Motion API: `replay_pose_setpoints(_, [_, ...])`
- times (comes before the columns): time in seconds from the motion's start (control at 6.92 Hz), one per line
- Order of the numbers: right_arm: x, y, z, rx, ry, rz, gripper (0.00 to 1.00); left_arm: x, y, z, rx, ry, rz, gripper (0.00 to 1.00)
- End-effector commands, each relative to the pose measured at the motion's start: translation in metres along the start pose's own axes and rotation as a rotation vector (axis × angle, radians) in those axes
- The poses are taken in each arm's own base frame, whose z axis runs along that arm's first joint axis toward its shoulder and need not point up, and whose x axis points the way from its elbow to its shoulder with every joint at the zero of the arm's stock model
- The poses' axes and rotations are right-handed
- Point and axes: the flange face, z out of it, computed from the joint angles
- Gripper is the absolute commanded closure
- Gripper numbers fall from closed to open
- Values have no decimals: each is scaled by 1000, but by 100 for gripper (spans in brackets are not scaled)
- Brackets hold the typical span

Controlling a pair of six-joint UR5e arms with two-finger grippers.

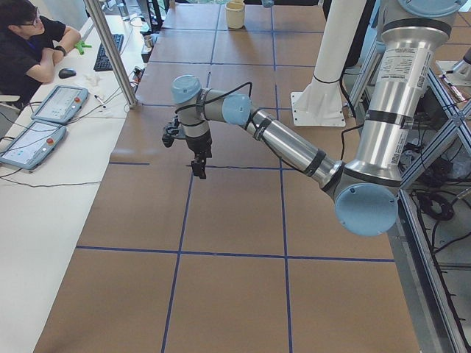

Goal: Left arm hands cup to right arm to dump lemon

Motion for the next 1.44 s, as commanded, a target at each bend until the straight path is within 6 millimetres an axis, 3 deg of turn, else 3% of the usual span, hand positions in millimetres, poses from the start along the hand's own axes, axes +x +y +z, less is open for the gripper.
replay_pose_setpoints(0.0, [-10, 16, 17, -60, 38, -302, 100, 0, 0, 0, 0, 0, 0, 0])
replay_pose_setpoints(0.14, [-8, 28, 29, -95, 55, -382, 100, 0, 0, 0, 0, 0, 0, 0])
replay_pose_setpoints(0.43, [-32, 49, 58, -131, 104, -590, 100, 0, 0, 0, 0, 0, 0, 0])
replay_pose_setpoints(0.72, [-84, 89, 116, -151, 134, -642, 100, 4, -2, -4, 6, 1, 5, 0])
replay_pose_setpoints(0.87, [-99, 119, 150, -142, 152, -689, 100, 10, -5, -8, 16, 2, -11, 0])
replay_pose_setpoints(1.16, [-78, 212, 199, -95, 186, -793, 99, 23, -14, -21, 42, 8, -32, 0])
replay_pose_setpoints(1.3, [-81, 256, 222, -77, 179, -832, 99, 34, -19, -27, 55, 13, -43, 0])
